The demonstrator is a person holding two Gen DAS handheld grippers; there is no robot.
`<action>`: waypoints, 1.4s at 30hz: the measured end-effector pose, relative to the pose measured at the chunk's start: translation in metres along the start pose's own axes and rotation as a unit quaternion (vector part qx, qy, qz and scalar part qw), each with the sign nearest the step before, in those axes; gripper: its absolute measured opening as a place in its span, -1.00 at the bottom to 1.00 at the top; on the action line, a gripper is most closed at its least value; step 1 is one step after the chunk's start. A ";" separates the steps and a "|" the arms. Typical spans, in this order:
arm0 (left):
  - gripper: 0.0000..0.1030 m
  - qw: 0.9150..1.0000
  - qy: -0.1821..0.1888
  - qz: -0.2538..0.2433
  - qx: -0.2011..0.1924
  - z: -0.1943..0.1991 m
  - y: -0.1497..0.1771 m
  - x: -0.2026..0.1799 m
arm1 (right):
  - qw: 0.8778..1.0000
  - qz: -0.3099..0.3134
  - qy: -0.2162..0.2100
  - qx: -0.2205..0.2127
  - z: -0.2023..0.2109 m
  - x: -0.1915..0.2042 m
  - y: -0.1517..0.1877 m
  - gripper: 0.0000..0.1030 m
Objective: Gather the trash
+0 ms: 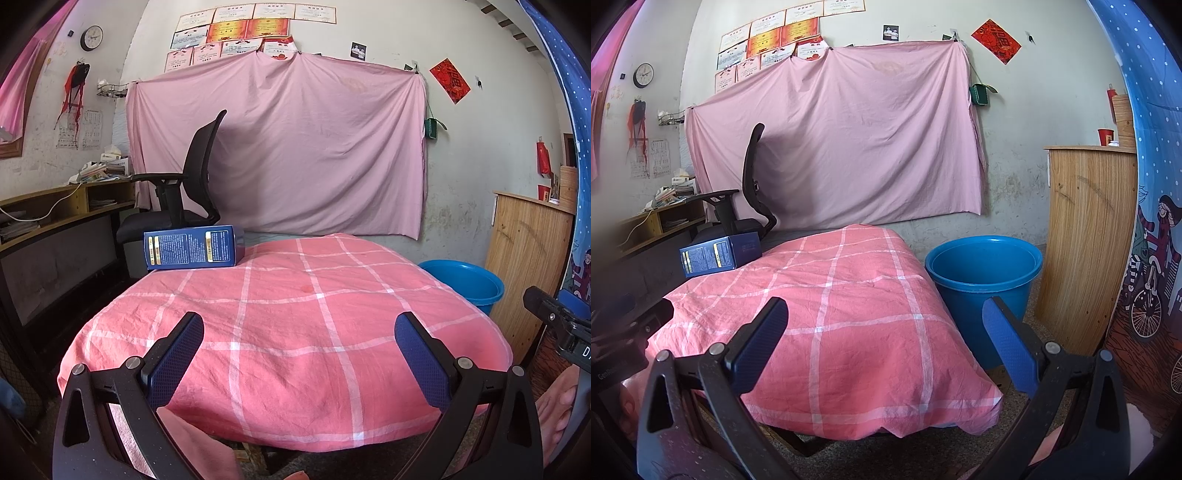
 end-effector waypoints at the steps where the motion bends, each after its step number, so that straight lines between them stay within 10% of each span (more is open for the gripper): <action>1: 0.97 1.000 0.000 0.000 0.000 0.000 0.000 0.000 | 1.000 0.000 0.000 0.000 0.000 0.001 0.000 1.00; 42: 0.97 1.000 0.002 -0.004 -0.003 -0.003 0.002 0.001 | 1.000 -0.001 -0.001 -0.001 0.000 0.000 -0.001 1.00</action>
Point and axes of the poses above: each gripper's, at about its wrist camera, not at the fingertips, and z roughly against the way its jaws point, x to its left, y to its underside, the point moved 5 cm from there along -z, roughly the way its jaws point, and after that the axes turned 8 degrees about -y, right-handed, at the moved point
